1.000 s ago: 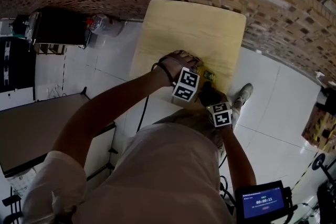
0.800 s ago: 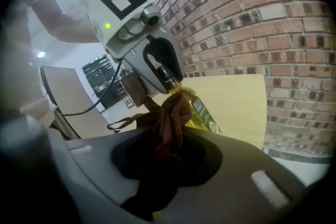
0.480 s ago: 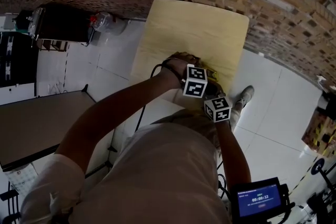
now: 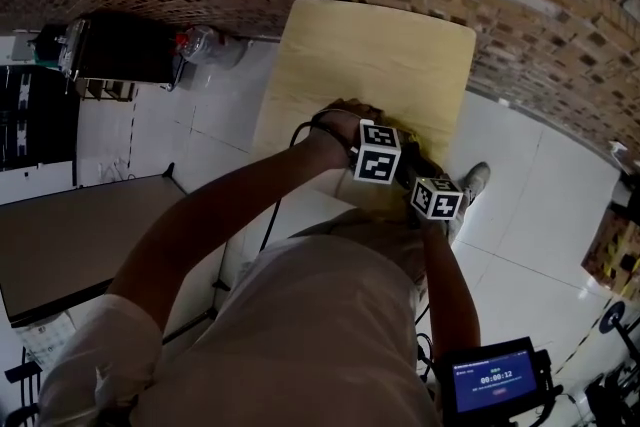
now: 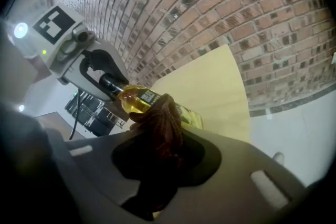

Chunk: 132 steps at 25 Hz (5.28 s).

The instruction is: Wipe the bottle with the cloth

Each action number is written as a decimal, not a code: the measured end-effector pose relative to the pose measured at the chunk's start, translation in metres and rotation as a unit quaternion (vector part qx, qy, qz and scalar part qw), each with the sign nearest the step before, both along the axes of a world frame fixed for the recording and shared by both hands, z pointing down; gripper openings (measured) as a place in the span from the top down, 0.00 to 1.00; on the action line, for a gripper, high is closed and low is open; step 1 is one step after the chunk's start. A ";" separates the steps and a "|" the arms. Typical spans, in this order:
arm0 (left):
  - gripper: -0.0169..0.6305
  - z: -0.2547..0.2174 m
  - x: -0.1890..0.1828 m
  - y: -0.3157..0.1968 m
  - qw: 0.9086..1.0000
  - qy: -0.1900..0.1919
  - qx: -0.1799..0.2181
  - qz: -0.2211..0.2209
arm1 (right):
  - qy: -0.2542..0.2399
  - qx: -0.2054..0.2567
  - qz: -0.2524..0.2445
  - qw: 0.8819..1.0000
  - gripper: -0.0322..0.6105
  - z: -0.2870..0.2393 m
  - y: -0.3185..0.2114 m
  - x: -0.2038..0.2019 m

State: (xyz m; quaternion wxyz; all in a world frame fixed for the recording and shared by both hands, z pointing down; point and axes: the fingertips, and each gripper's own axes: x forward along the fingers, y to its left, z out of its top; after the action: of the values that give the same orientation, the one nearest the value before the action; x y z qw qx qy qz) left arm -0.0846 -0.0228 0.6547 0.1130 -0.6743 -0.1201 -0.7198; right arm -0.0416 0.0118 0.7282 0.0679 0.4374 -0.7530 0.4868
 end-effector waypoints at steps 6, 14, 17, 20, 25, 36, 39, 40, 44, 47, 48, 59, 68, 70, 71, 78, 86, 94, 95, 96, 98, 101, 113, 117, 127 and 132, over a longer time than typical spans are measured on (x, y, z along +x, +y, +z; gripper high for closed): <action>0.70 -0.006 0.004 -0.001 0.997 0.004 -0.037 -0.075 | 0.044 -0.065 0.025 0.997 0.82 0.031 -0.003 0.026; 0.70 -0.006 0.000 0.000 0.952 0.007 -0.121 -0.282 | 0.085 -0.042 0.116 0.989 0.81 0.025 0.008 0.086; 0.70 -0.007 0.000 -0.008 0.931 0.006 -0.140 -0.338 | 0.100 -0.021 0.091 0.991 0.81 0.017 0.023 0.088; 0.70 -0.008 0.001 -0.013 0.904 0.005 -0.168 -0.393 | 0.111 0.016 0.013 0.994 0.81 0.001 0.033 0.060; 0.70 -0.009 0.003 -0.016 0.873 0.005 -0.196 -0.447 | 0.111 0.107 -0.139 0.978 0.81 -0.038 0.023 -0.024; 0.70 -0.007 0.006 -0.015 0.873 0.015 -0.188 -0.449 | -0.034 -0.027 0.003 0.999 0.81 -0.022 -0.019 -0.040; 0.70 -0.007 0.007 -0.012 0.877 0.020 -0.186 -0.443 | -0.066 -0.076 0.051 0.994 0.81 -0.002 -0.015 -0.023; 0.70 -0.007 0.007 -0.011 0.877 0.020 -0.187 -0.442 | -0.075 -0.091 0.064 0.991 0.81 0.004 -0.014 -0.018; 0.70 -0.006 0.007 -0.007 0.877 0.023 -0.192 -0.440 | -0.119 -0.160 0.135 0.971 0.81 0.031 -0.009 0.004; 0.70 -0.007 0.006 -0.008 0.881 0.028 -0.184 -0.435 | -0.169 -0.205 0.217 0.939 0.81 0.042 -0.008 0.023; 0.70 -0.007 0.006 -0.008 0.884 0.028 -0.179 -0.430 | -0.180 -0.211 0.238 0.931 0.81 0.043 -0.007 0.029; 0.56 -0.010 0.012 -0.006 0.935 0.055 -0.105 -0.336 | -0.163 -0.162 0.312 0.922 0.81 0.038 0.011 0.107; 0.38 -0.032 0.005 -0.002 0.979 0.142 -0.063 -0.136 | -0.136 -0.138 0.239 0.952 0.81 0.024 0.015 0.077; 0.38 -0.029 -0.013 0.004 0.985 0.134 -0.060 -0.090 | -0.131 -0.133 0.219 0.958 0.81 0.019 0.014 0.067; 0.38 -0.025 -0.022 0.008 0.987 0.126 -0.062 -0.074 | -0.130 -0.132 0.210 0.960 0.81 0.018 0.014 0.062; 0.53 -0.003 -0.044 0.002 0.992 0.120 -0.014 -0.025 | -0.122 -0.128 0.179 0.968 0.81 0.012 0.011 0.043; 0.70 0.007 -0.024 0.008 0.981 0.139 0.040 0.126 | -0.103 -0.141 0.183 0.967 0.81 0.013 0.028 0.056; 0.73 0.005 -0.020 -0.009 0.989 0.130 0.061 -0.045 | -0.101 -0.139 0.171 0.970 0.81 0.009 0.028 0.052; 0.73 0.007 -0.022 -0.014 0.987 0.127 0.064 -0.074 | -0.102 -0.138 0.165 0.971 0.81 0.011 0.023 0.047; 0.73 0.010 -0.025 -0.019 0.985 0.125 0.066 -0.104 | -0.102 -0.137 0.159 0.972 0.81 0.013 0.016 0.041; 0.73 0.016 -0.032 -0.030 0.976 0.121 0.067 -0.166 | -0.100 -0.130 0.143 0.976 0.81 0.017 0.001 0.028; 0.73 0.016 -0.042 -0.039 0.954 0.115 0.062 -0.270 | -0.071 -0.098 0.103 0.987 0.81 0.015 -0.011 0.011; 0.74 0.000 -0.046 -0.040 0.843 0.115 0.029 -0.525 | 0.037 0.213 -0.064 0.974 0.81 -0.074 -0.027 -0.072; 0.75 -0.002 -0.047 -0.033 0.837 0.105 0.031 -0.536 | 0.055 0.205 -0.052 0.976 0.81 -0.069 -0.036 -0.080; 0.75 0.000 -0.040 -0.025 0.831 0.106 0.009 -0.547 | 0.104 0.040 0.041 0.993 0.82 -0.007 -0.037 -0.053; 0.74 -0.001 -0.035 -0.025 0.823 0.115 0.019 -0.555 | 0.137 -0.008 -0.068 0.988 0.82 0.031 -0.043 -0.051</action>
State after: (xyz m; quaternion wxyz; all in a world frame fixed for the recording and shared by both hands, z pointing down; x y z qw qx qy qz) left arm -0.1200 -0.0481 0.6532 -0.2799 -0.7027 0.3025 -0.5800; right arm -0.0930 -0.0309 0.7588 0.2068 0.4470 -0.7608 0.4225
